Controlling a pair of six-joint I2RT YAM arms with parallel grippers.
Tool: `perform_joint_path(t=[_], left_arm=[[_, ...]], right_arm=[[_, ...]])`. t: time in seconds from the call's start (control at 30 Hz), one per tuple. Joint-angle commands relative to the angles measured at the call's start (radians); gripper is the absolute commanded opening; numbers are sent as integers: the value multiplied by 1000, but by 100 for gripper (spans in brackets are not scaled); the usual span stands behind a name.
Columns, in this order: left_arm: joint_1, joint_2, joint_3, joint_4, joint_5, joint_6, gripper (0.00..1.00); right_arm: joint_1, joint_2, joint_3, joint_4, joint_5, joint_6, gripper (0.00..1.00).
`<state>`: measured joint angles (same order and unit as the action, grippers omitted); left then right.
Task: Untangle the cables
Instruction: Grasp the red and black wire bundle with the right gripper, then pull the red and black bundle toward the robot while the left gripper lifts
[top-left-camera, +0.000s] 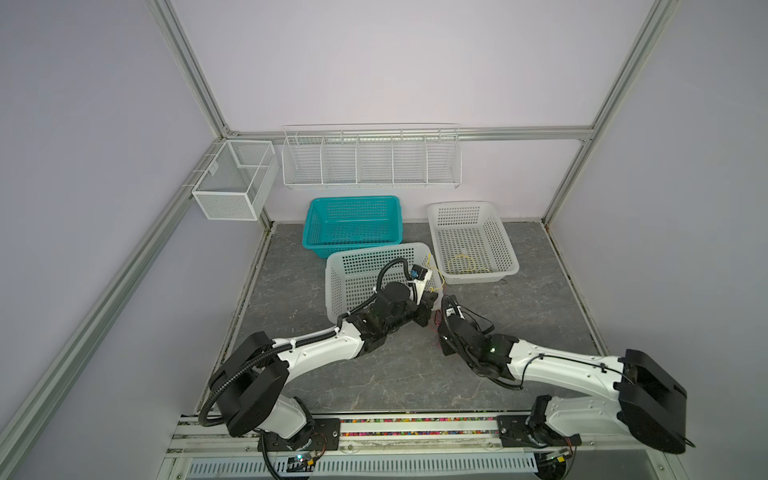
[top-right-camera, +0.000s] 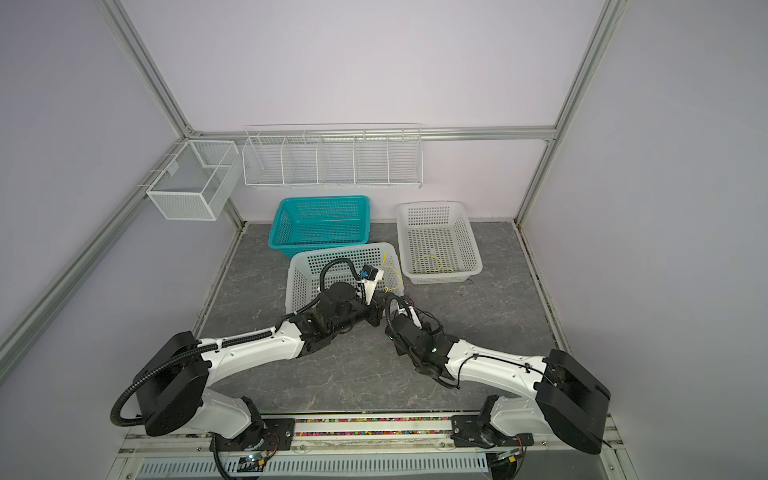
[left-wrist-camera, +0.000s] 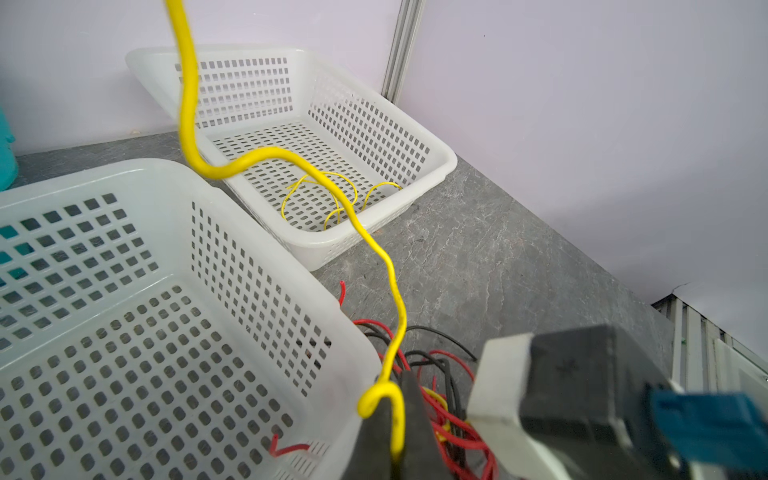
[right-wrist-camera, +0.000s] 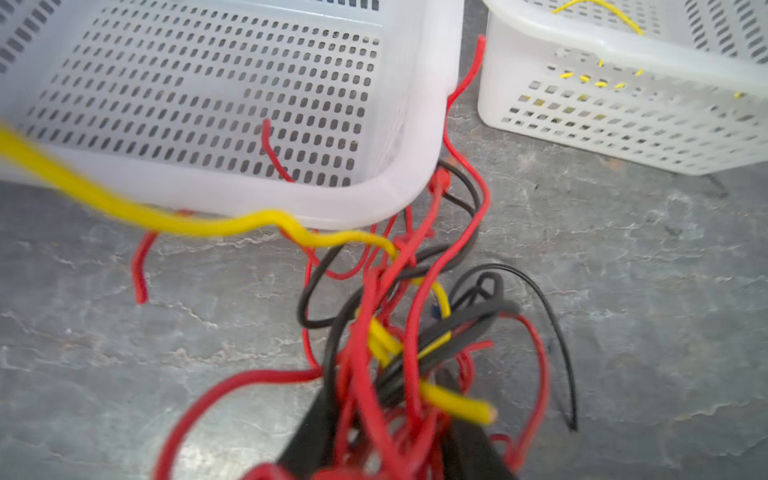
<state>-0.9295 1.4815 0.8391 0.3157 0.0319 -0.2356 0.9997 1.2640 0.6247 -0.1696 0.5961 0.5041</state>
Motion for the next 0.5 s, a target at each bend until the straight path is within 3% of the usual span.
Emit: perform_joint_path(t=[0.0,0.47], left_arm=[[6,-21,61,-49,-34,-15,0],[10,-138,106,-91,15,28,0]], right_arm=[[-5,-48,-52,-63,58,53,6],[-73,-202,-141,-241,135,234,6]])
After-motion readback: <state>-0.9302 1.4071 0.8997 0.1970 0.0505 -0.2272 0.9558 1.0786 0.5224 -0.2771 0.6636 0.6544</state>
